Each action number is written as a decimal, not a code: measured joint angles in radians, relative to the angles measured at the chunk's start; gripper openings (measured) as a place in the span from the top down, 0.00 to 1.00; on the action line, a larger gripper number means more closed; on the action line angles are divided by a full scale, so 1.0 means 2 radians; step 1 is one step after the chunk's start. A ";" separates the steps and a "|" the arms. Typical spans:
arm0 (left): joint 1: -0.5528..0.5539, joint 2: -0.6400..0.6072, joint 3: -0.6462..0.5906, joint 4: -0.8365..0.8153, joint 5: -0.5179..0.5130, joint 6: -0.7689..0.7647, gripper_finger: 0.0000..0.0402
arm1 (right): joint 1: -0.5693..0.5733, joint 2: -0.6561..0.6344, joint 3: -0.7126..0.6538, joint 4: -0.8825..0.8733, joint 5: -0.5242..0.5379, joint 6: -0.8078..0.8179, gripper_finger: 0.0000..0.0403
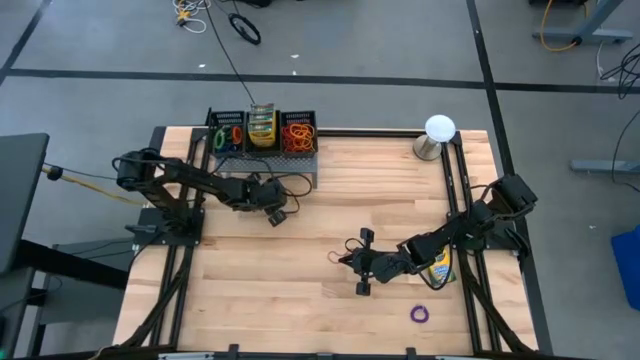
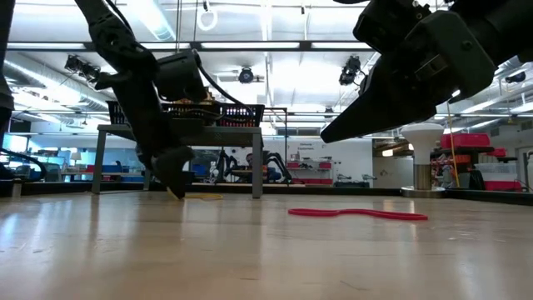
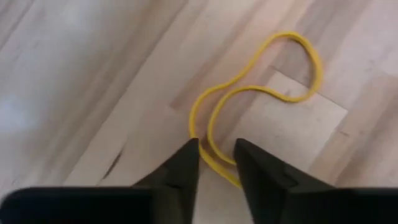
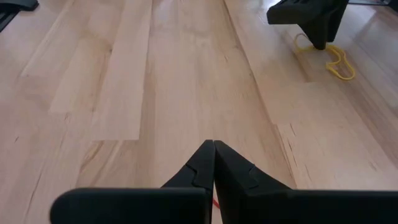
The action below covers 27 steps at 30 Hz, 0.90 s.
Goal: Pick & Place Office Desk Supplies
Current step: Put the yellow rubber band into the right black bin
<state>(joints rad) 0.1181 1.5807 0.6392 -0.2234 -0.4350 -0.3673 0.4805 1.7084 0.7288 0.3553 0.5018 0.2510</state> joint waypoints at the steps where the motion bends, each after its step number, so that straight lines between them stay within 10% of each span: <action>1: -0.001 0.000 0.000 0.000 0.008 0.008 0.74 | 0.000 0.000 0.000 0.000 0.000 -0.001 0.97; 7: -0.026 -0.013 -0.002 -0.007 0.021 0.047 0.98 | 0.000 0.000 0.000 0.000 0.000 -0.002 0.97; 27: -0.217 -0.122 -0.002 -0.077 -0.002 -0.035 0.98 | 0.000 0.000 0.000 0.000 0.000 -0.001 0.97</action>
<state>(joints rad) -0.3156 1.3362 0.6342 -0.3782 -0.4383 -0.4375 0.4805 1.7084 0.7288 0.3547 0.5014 0.2481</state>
